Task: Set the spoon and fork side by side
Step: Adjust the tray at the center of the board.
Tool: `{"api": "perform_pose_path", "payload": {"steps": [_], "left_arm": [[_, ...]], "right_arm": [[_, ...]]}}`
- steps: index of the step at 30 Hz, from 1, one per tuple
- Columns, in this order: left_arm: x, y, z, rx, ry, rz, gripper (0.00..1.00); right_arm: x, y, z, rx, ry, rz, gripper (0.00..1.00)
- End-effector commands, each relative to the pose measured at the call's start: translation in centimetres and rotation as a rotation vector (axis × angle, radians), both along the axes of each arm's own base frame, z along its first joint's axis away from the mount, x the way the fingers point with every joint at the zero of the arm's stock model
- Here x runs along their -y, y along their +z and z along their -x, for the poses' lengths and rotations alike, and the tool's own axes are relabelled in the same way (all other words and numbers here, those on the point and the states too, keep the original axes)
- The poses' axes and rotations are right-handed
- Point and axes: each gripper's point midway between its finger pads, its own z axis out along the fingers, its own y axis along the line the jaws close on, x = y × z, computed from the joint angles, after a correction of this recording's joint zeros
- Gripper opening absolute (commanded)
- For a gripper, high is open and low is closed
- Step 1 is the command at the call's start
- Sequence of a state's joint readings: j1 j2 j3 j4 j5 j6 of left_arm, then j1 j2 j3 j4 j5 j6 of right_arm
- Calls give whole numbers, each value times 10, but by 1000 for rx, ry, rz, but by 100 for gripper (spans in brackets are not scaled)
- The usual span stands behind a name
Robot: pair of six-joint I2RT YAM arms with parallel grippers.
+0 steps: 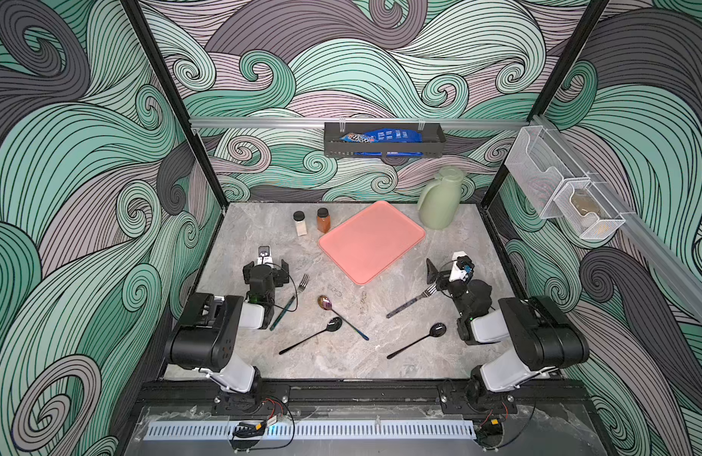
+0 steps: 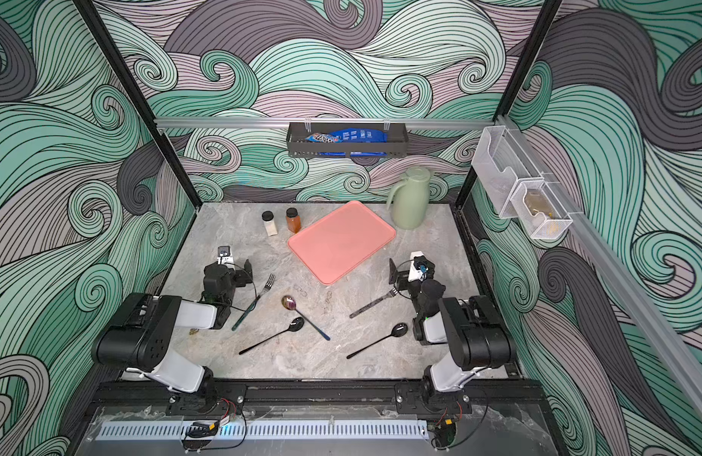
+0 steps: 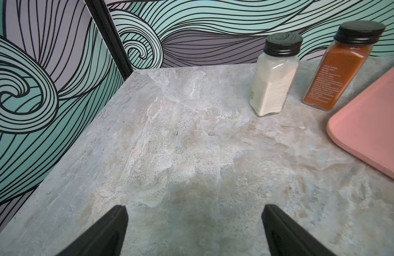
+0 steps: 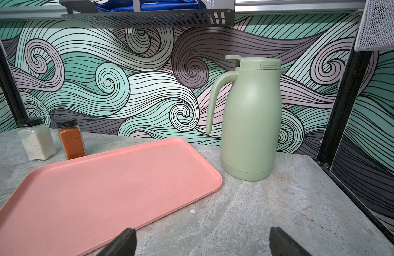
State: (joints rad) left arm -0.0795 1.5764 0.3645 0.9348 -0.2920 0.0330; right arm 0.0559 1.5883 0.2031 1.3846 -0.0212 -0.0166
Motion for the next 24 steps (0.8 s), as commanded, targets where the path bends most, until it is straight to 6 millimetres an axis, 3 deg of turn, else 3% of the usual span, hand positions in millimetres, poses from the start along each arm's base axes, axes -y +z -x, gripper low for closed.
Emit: {"api": "perform_pose_path", "payload": {"steps": [1, 19, 21, 24], "left_arm": [[-3, 5, -7, 14, 12, 3, 99], [-3, 6, -7, 15, 13, 2, 99], [-1, 9, -6, 28, -2, 0, 99], [3, 29, 1, 35, -29, 1, 99]], "right_arm": [[0, 8, -3, 24, 3, -5, 99], [0, 9, -2, 28, 3, -6, 99], [5, 15, -1, 43, -23, -18, 99], [8, 39, 4, 73, -24, -33, 99]]}}
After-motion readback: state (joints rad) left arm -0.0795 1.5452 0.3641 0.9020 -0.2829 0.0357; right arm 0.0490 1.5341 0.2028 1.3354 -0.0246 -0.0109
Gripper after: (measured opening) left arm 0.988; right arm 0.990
